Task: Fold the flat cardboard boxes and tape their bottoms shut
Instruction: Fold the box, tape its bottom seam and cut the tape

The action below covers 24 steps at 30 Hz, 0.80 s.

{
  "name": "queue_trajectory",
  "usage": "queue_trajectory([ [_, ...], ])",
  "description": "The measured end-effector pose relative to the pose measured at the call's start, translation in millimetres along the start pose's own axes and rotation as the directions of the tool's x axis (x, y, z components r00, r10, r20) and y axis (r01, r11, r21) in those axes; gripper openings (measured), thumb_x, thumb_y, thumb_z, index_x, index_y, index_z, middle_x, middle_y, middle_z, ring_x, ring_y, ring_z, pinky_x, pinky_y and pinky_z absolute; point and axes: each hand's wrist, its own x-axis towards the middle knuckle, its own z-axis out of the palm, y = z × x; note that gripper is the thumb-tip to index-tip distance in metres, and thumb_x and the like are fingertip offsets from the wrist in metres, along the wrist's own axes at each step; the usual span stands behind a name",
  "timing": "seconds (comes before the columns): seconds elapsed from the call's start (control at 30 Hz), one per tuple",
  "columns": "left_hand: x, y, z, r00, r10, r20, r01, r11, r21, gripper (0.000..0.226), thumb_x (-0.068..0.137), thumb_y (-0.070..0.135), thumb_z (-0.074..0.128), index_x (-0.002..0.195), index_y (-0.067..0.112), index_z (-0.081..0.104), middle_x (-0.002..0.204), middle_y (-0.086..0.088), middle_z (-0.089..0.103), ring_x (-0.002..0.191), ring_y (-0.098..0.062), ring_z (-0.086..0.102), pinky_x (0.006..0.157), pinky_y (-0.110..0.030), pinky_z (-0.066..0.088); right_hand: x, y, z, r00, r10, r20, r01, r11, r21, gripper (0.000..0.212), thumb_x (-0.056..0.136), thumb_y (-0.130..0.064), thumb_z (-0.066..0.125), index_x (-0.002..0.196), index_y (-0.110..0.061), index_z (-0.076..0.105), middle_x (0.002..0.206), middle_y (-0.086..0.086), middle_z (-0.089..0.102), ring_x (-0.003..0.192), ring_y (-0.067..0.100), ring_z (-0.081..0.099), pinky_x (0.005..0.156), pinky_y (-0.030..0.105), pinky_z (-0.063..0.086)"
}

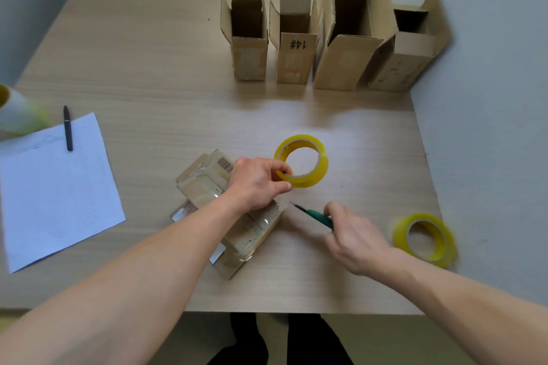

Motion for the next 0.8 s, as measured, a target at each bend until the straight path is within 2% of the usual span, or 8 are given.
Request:
queue_trajectory([
  [0.13,0,0,-1,1.0,-0.001,0.005,0.001,1.0,-0.019,0.019,0.077,0.045,0.079,0.094,0.041,0.073,0.071,0.02,0.063,0.091,-0.01,0.064,0.102,-0.033,0.041,-12,7,-10,0.994,-0.062,-0.092,0.074,0.989,0.129,0.018,0.097,-0.034,0.05,0.112,-0.025,0.044,0.093,-0.003,0.057,0.079,0.025,0.05,0.069,0.039,0.039],
  [0.27,0,1,-2,1.0,0.006,-0.001,-0.006,0.999,-0.031,0.019,0.076,0.043,0.08,0.094,0.039,0.073,0.07,0.02,0.062,0.087,-0.008,0.064,0.1,-0.034,0.043,-20,9,-15,0.989,-0.122,-0.087,0.132,0.982,0.133,0.017,0.099,-0.033,0.05,0.113,-0.022,0.048,0.087,-0.01,0.052,0.076,0.017,0.043,0.068,0.034,0.032],
  [0.47,0,2,-2,1.0,0.013,0.004,-0.012,0.999,-0.05,0.02,0.075,0.042,0.081,0.093,0.038,0.074,0.067,0.021,0.062,0.084,-0.009,0.064,0.097,-0.034,0.044,-16,3,-19,0.983,-0.168,-0.074,0.176,0.978,0.11,0.017,0.1,-0.033,0.05,0.113,-0.021,0.049,0.09,-0.007,0.056,0.08,0.022,0.05,0.067,0.033,0.031],
  [0.63,0,1,-2,1.0,0.015,-0.006,-0.015,0.998,-0.058,0.021,0.075,0.042,0.082,0.094,0.037,0.075,0.071,0.016,0.066,0.082,-0.009,0.065,0.092,-0.031,0.048,-10,1,-18,0.981,-0.192,-0.02,0.193,0.975,0.112,0.013,0.1,-0.031,0.049,0.105,-0.019,0.048,0.085,-0.007,0.052,0.074,0.021,0.043,0.066,0.034,0.03],
  [0.8,0,1,-1,1.0,0.022,-0.003,-0.022,0.997,-0.073,0.021,0.074,0.042,0.082,0.094,0.038,0.075,0.071,0.016,0.067,0.08,-0.007,0.065,0.091,-0.03,0.049,-1,-3,-9,0.989,-0.139,0.048,0.138,0.99,0.026,0.016,0.1,-0.035,0.044,0.1,-0.018,0.044,0.091,0.005,0.057,0.083,0.034,0.053,0.07,0.041,0.042],
])
